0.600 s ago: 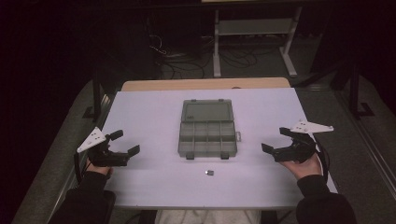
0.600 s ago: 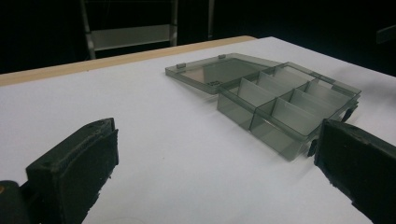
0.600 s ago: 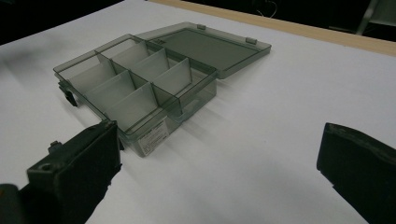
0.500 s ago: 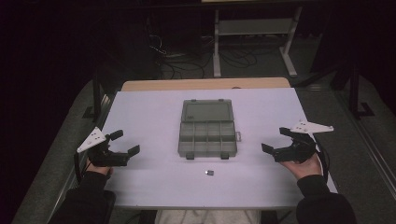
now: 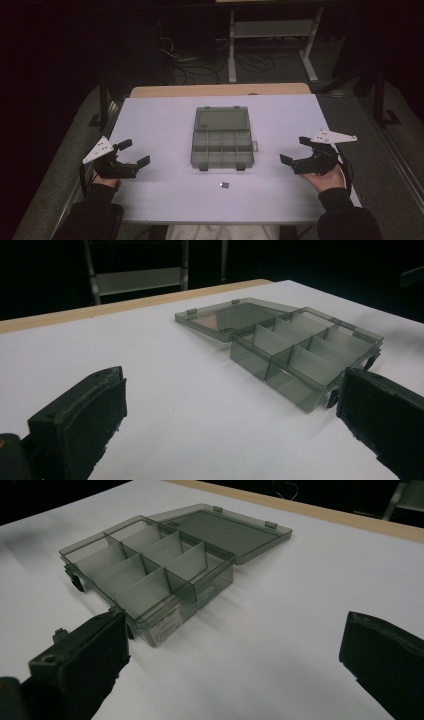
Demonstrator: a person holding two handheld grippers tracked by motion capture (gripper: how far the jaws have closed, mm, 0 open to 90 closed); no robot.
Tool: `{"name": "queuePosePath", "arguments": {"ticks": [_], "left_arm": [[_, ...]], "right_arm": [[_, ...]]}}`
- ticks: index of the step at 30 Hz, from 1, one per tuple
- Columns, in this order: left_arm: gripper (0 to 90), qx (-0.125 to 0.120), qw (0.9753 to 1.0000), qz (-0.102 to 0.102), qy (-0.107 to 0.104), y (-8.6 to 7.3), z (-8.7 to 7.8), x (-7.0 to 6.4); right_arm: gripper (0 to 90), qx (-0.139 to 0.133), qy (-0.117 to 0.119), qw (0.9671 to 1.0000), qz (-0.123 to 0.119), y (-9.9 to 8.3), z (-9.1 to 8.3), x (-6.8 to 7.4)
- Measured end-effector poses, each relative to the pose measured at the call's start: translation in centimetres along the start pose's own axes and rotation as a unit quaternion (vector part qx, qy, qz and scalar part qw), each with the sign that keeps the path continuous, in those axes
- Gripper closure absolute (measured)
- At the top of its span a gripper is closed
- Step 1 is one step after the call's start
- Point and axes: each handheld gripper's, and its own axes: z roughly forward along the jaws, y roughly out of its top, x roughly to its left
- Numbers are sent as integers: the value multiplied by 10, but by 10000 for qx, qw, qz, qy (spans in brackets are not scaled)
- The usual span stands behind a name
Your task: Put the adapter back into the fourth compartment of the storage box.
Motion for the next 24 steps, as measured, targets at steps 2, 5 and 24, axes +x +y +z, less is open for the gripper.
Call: {"name": "queuePosePath", "arguments": {"ticks": [2, 5, 24], "left_arm": [[0, 4, 10000, -4, 5, 0, 0, 0], [0, -2, 10000, -13, 7, 0, 0, 0], [0, 26, 10000, 26, 12, 0, 0, -1]], "right_arm": [[0, 13, 6, 10000, 14, 0, 1, 0], [0, 20, 6, 10000, 14, 0, 1, 0], [0, 155, 264, 9991, -291, 20, 5, 16]]}}
